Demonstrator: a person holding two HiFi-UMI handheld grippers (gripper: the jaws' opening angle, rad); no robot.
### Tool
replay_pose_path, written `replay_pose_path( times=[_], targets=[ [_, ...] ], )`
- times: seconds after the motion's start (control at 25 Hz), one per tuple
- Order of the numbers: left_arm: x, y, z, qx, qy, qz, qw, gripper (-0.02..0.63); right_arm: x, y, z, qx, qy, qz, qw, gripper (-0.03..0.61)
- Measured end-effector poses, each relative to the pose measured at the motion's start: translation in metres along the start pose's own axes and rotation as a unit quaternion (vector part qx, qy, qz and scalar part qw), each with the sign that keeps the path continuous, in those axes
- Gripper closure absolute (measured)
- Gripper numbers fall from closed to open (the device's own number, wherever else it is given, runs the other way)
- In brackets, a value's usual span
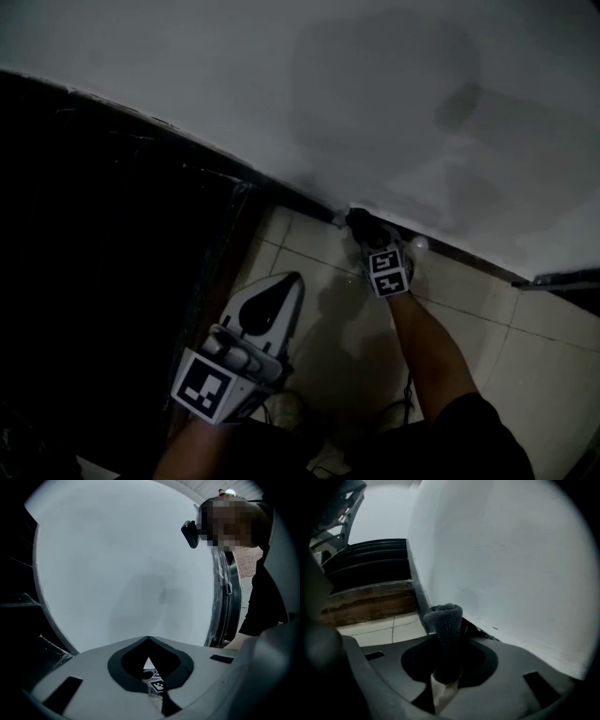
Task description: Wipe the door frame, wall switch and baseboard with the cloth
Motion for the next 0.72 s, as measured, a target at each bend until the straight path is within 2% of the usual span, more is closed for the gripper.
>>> replay_pose_path(
  times=[0.24,0.48,0.72],
  targets=[
    [-0.010,0.018,0.009,-0.024,-0.011,0.002,0.9996,0.623,-0.012,0.021,-0.029,-0.020,0.000,-0.009,1.000,0.488],
    [-0.013,0.045,0.025,-0.048,0.010,0.008,0.9988,0.623,-0.029,0.055,-0.069,-0.047,0.008,-0.002,0.999,0.488],
    [-0.022,0.065,0.040,-0.067,0.011,-0.022,0.9974,0.623,-0.045,0.089,-0.113,-0.083,-0.007,-0.001,0.997,0.488]
  ],
)
Point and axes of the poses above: the fingertips, and each gripper's own axes: z forward along the fingers, y to its right, x out of its top, the point moved 6 cm from there along -z, backward along the fingers, and after that the axes turned 14 degrees about y, right-handed, at the moved point
